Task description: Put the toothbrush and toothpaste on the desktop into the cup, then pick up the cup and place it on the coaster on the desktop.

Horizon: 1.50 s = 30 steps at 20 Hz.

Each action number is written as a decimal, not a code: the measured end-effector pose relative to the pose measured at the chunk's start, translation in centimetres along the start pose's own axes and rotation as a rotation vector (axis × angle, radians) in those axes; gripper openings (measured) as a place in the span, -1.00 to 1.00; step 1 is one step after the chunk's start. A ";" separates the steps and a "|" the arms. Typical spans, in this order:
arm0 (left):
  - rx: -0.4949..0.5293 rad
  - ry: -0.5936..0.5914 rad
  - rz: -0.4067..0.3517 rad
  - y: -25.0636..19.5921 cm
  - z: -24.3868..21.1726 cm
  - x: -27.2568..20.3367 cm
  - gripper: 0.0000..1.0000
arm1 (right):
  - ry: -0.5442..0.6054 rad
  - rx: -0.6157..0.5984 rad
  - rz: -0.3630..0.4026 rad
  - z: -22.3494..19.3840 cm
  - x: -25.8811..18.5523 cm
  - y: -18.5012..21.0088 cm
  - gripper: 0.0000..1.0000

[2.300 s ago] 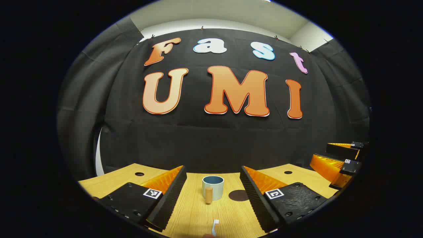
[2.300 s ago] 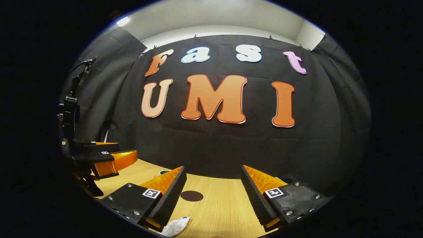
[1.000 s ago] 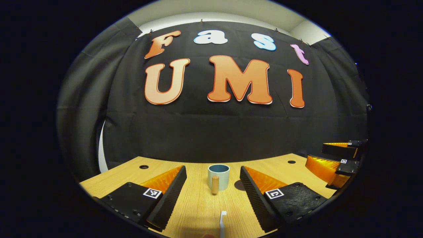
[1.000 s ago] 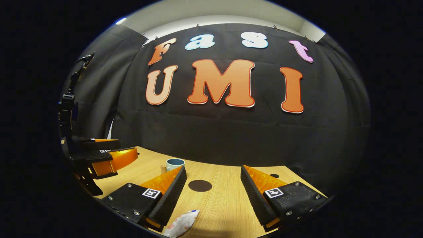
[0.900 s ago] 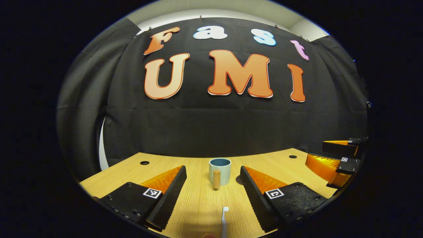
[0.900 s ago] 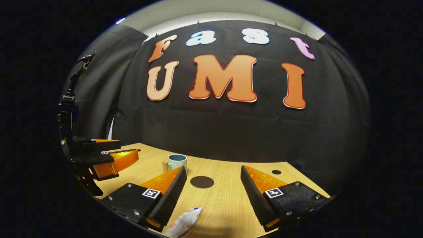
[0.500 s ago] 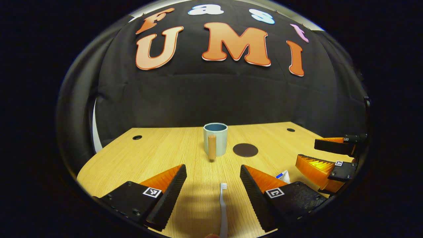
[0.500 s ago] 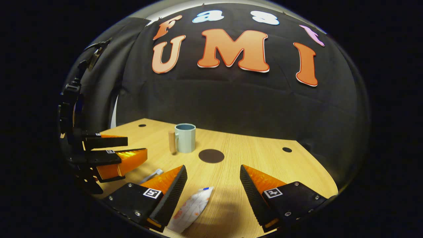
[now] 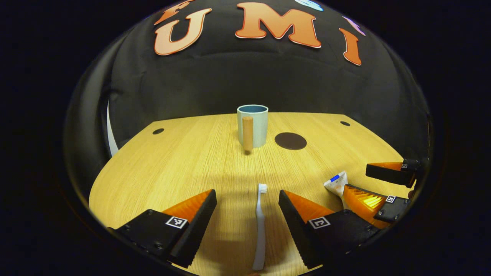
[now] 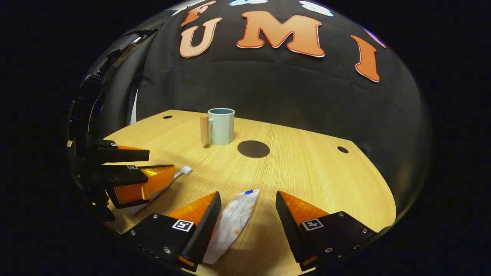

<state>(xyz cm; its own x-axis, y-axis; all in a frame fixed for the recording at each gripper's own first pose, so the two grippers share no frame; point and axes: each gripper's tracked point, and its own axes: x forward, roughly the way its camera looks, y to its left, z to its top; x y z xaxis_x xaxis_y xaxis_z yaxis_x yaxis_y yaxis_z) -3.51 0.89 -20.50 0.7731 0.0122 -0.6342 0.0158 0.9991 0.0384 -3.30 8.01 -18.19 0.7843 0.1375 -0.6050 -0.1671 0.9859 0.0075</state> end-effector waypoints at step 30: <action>-0.053 0.171 -0.016 0.2 -6.5 1.0 -0.89 | 0.047 0.250 0.086 -1.3 0.4 -1.5 -0.80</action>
<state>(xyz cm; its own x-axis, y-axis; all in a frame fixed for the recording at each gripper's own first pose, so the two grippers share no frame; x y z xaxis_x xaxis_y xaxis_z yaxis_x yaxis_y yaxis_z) -6.87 1.35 -26.15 0.6535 -0.0020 -0.7570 -0.0093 0.9999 -0.0107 -3.50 6.43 -19.45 0.7438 0.2229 -0.6302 -0.0746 0.9645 0.2532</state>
